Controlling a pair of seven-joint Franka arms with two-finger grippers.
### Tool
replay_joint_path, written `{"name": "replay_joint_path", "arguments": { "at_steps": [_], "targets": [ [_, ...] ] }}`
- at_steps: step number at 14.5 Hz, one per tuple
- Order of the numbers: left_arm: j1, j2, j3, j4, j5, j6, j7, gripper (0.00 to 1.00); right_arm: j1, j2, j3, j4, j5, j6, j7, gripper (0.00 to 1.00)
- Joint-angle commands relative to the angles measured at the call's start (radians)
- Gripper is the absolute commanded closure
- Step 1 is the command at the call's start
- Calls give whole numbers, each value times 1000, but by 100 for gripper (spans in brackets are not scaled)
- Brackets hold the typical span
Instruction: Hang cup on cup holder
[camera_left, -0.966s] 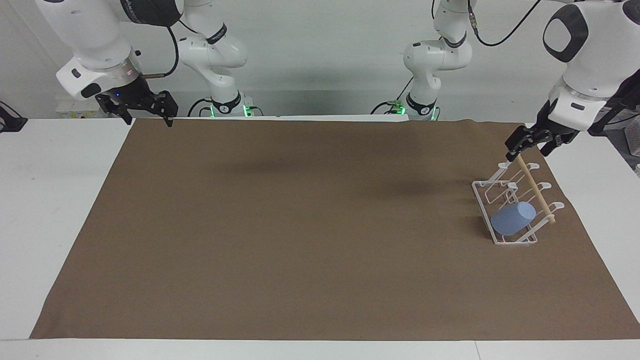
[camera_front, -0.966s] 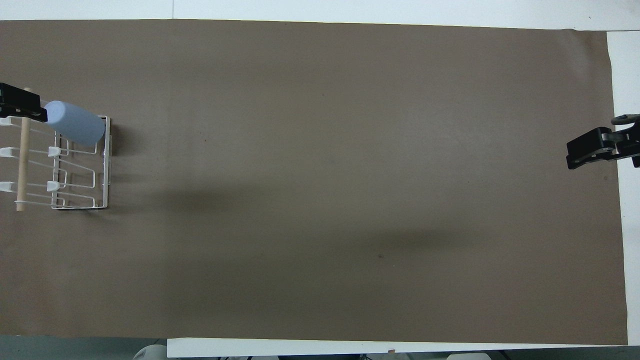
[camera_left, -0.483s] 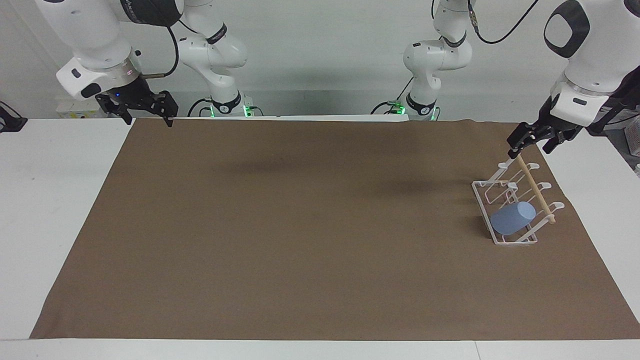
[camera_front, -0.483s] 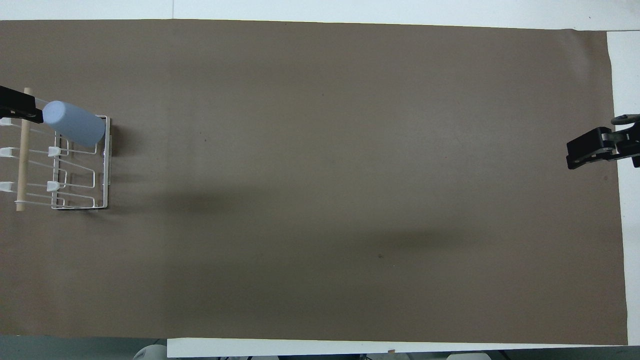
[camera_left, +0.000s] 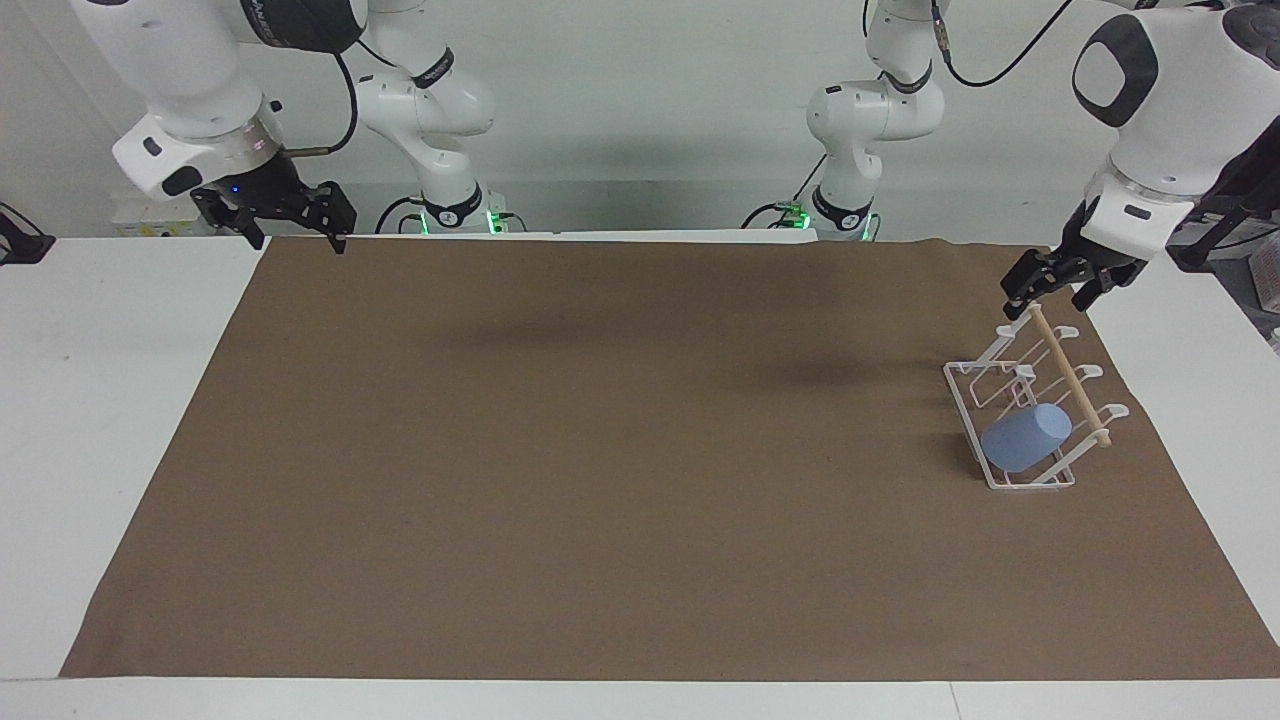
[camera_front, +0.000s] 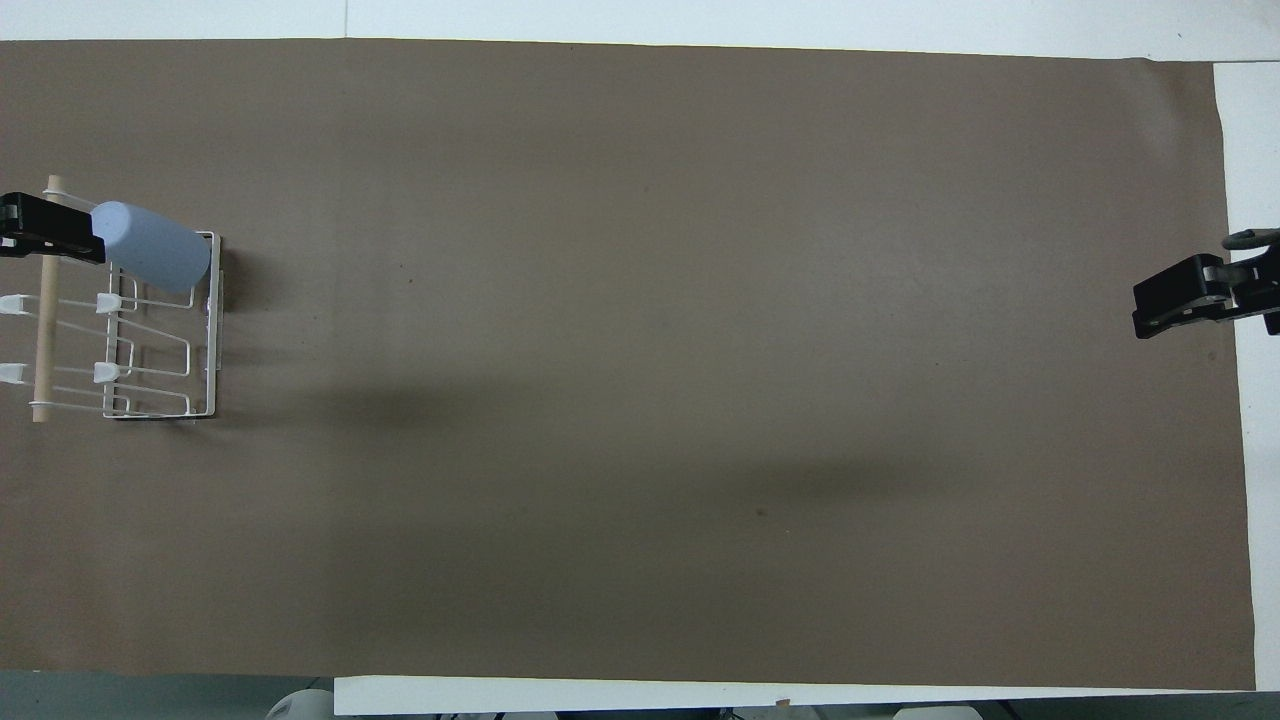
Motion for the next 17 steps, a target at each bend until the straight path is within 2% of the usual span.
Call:
{"name": "replay_joint_path", "arguments": {
  "at_steps": [1, 5, 17],
  "targets": [
    [28, -47, -14, -38, 11, 26, 22, 0, -7, -18, 6, -20, -3, -1, 0, 1],
    [19, -50, -14, -71, 11, 26, 22, 0, -7, -18, 6, -20, -3, -1, 0, 1],
    [8, -50, -14, -70, 9, 7, 15, 0, -7, -18, 6, -20, -3, -1, 0, 1]
  ]
}}
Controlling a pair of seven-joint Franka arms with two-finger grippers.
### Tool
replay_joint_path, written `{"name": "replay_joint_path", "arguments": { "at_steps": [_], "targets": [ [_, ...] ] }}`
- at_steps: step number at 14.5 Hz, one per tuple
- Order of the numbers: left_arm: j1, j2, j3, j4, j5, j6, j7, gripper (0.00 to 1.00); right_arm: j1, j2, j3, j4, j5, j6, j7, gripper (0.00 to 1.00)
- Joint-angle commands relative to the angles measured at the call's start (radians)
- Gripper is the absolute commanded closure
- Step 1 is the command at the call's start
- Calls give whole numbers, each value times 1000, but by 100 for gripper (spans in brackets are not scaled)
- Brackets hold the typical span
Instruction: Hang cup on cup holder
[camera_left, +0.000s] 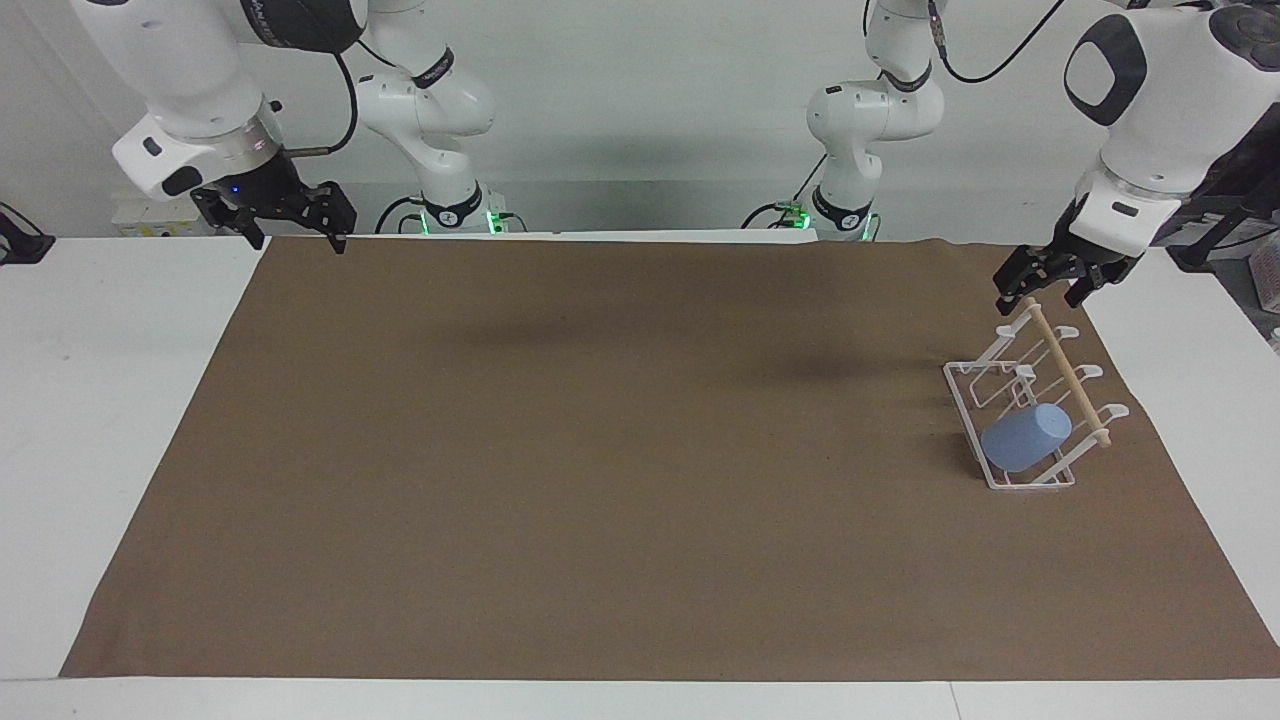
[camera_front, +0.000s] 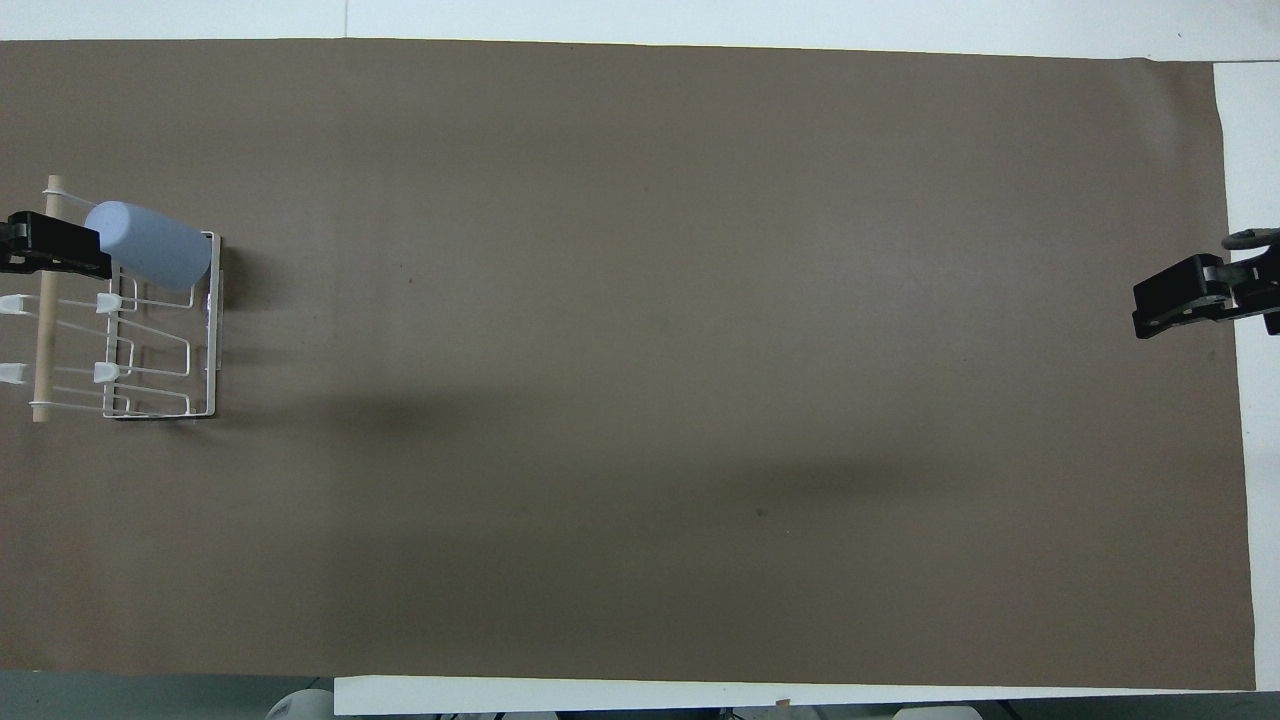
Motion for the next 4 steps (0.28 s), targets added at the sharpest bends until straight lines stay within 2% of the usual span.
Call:
{"name": "replay_joint_path", "arguments": {
  "at_steps": [1, 4],
  "targets": [
    [2, -25, -3, -26, 8, -2, 6, 0, -7, -18, 6, -20, -3, -1, 0, 1],
    [1, -25, -3, -23, 5, -8, 11, 0, -7, -18, 6, -20, -3, -1, 0, 1]
  ]
}}
